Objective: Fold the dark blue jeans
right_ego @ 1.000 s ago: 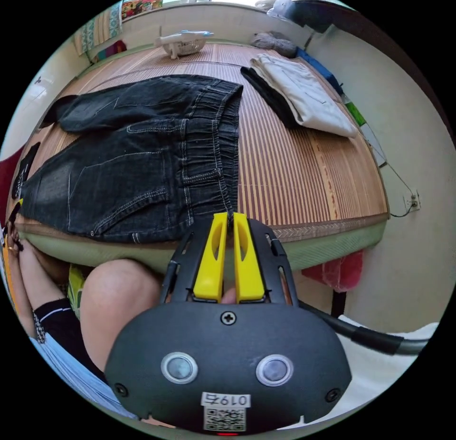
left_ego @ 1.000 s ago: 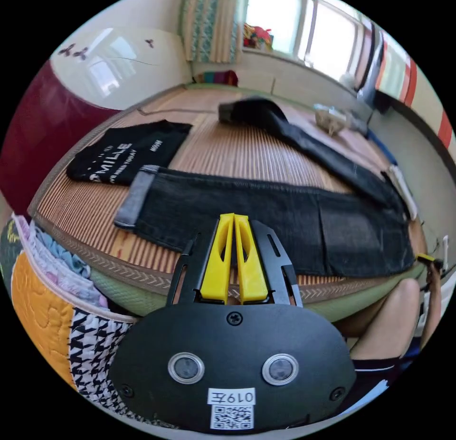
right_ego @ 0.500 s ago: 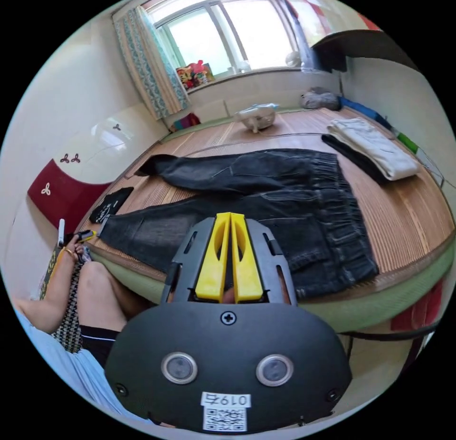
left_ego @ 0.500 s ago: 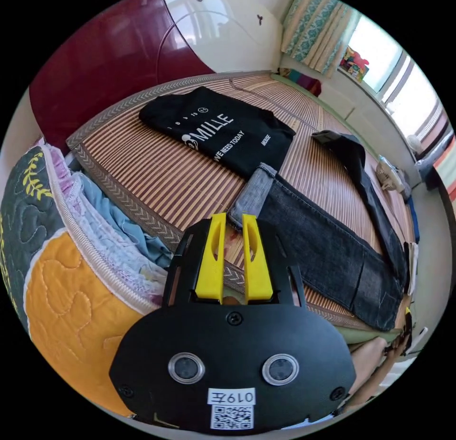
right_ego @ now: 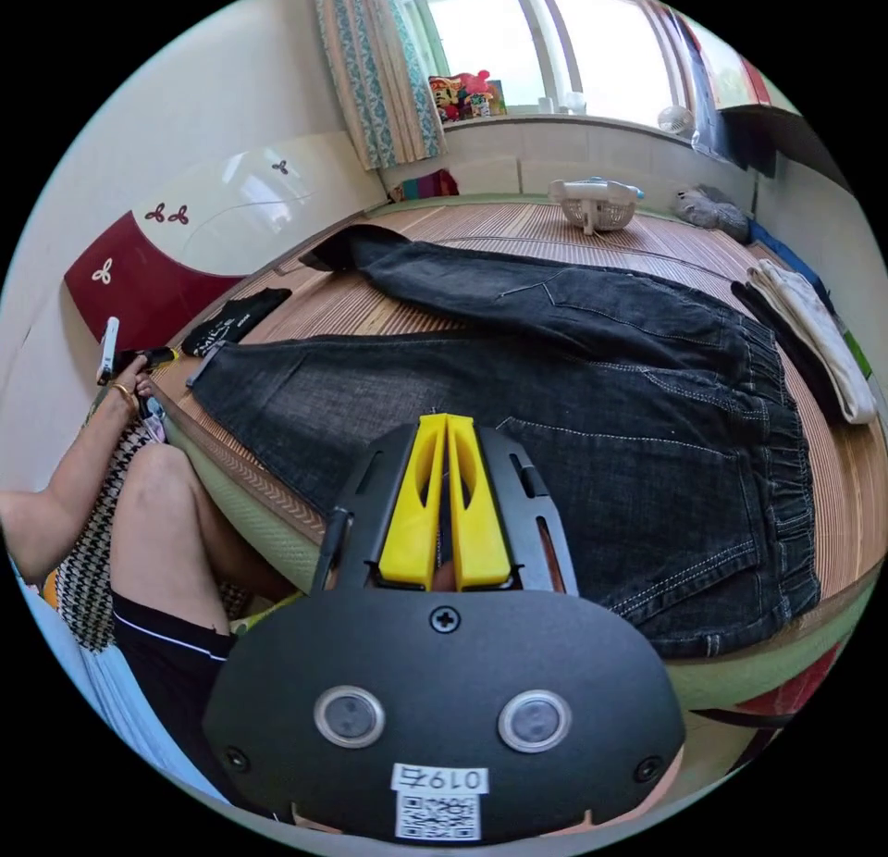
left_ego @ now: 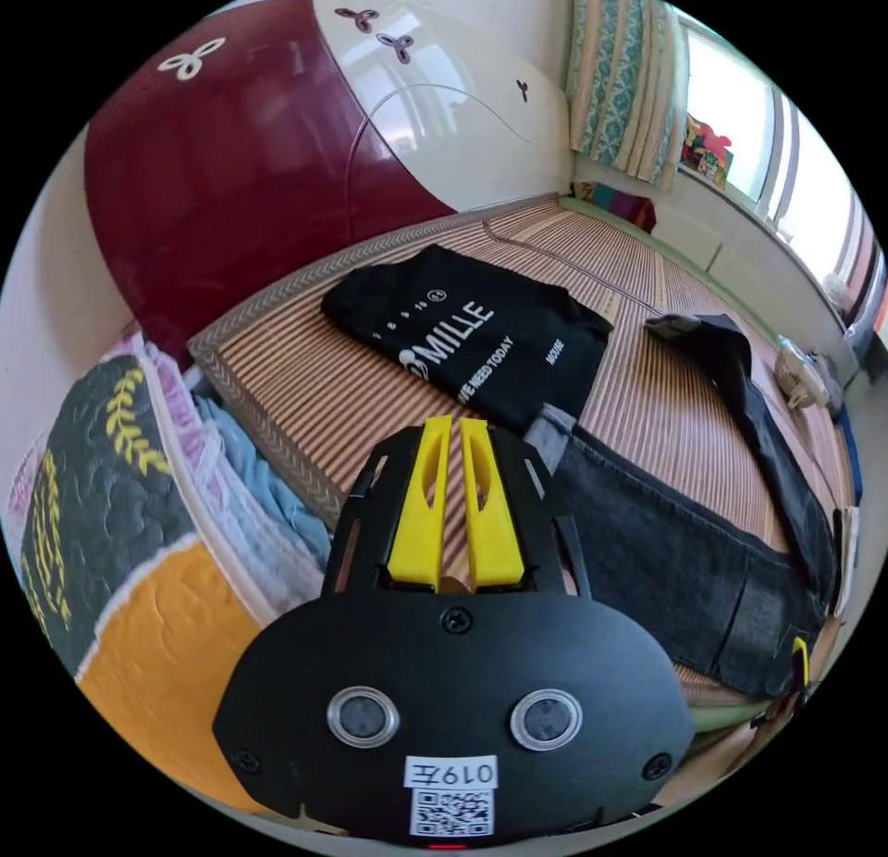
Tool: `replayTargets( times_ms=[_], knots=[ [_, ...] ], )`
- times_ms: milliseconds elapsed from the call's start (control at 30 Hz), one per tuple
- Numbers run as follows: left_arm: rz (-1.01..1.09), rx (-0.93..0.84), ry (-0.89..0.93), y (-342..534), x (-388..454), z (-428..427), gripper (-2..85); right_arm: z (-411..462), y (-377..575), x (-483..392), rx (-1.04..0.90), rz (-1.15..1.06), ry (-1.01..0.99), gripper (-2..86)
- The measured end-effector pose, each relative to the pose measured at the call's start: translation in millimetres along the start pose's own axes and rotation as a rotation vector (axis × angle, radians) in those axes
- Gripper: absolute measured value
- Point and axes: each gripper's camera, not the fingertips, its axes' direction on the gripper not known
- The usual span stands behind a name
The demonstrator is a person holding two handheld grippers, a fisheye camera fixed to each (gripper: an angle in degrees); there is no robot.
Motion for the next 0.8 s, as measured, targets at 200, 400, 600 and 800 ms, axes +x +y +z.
replayTargets(
  times_ms=[200,400,600,800],
  knots=[
    [0.135,-0.001,-0.134,-62.2,27.4,41.6,1.0,26.2,-2.6,11.4,0.021,0.020,0.018,-1.0],
    [0.187,-0.063,-0.247,-110.4,50.0,83.6,0.9,56.1,-12.1,15.4,-0.018,-0.024,0.076,-1.0],
    [0.273,-0.100,-0.324,-155.9,94.4,107.9,0.7,74.1,-19.5,39.8,-0.060,0.035,0.035,-1.0],
    [0.283,-0.169,-0.381,-207.8,136.1,125.8,0.7,94.0,-28.4,56.1,-0.116,0.046,0.011,-1.0]
  ],
)
